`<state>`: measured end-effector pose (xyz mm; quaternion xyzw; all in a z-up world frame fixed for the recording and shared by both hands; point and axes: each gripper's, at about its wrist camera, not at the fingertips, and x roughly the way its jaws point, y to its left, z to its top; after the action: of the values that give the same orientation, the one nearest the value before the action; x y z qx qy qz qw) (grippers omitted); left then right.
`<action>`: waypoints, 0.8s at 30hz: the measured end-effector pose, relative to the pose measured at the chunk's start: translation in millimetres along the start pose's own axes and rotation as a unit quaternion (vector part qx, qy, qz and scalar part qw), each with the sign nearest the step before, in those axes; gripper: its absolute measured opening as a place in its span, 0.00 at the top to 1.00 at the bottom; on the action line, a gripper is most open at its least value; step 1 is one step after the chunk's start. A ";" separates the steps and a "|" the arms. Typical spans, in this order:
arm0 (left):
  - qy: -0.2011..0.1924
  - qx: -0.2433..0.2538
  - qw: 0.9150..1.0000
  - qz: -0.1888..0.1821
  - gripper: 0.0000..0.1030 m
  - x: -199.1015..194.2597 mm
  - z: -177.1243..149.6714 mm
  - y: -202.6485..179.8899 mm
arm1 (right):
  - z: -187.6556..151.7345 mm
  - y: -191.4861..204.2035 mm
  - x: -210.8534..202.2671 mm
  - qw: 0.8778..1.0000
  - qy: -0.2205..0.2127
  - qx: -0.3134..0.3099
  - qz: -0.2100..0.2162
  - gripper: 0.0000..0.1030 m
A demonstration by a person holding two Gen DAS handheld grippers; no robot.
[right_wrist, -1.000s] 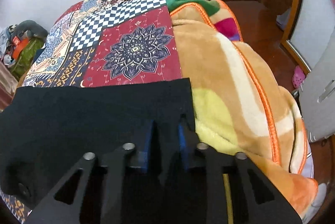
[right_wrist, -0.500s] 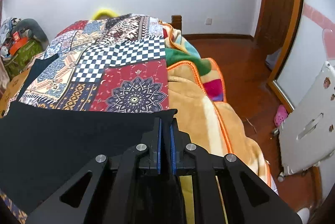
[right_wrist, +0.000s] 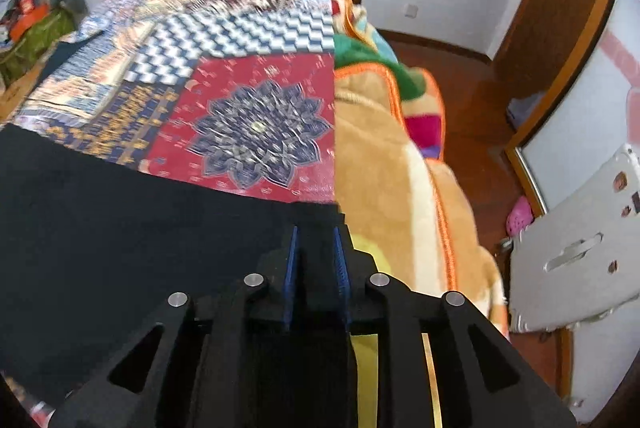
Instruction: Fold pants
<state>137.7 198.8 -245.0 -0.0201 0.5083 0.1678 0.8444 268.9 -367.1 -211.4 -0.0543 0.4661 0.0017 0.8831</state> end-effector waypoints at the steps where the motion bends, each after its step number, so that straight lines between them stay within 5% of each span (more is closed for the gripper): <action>1: -0.004 -0.003 1.000 0.000 0.56 -2.9 3.1 2.9 | 1.0 1.9 -8.3 1.000 -0.004 0.000 0.009 0.77; 8: -0.004 -0.015 0.998 -0.055 0.55 -13.8 18.0 -2.1 | 8.8 48.8 -71.6 0.993 -0.055 -0.034 0.102 0.67; 18: 0.019 0.044 0.992 -0.113 0.54 22.5 33.9 -51.1 | 3.9 176.7 -94.2 0.955 -0.040 -0.133 0.261 0.67; 24: 0.061 0.029 0.997 -0.046 0.51 82.6 57.0 -35.0 | -13.1 221.8 -56.7 0.946 0.028 -0.165 0.278 0.67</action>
<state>232.1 199.2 -293.7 -0.0294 0.5621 0.1121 0.8189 214.1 -145.3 -193.0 -0.0678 0.4804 0.3224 0.8128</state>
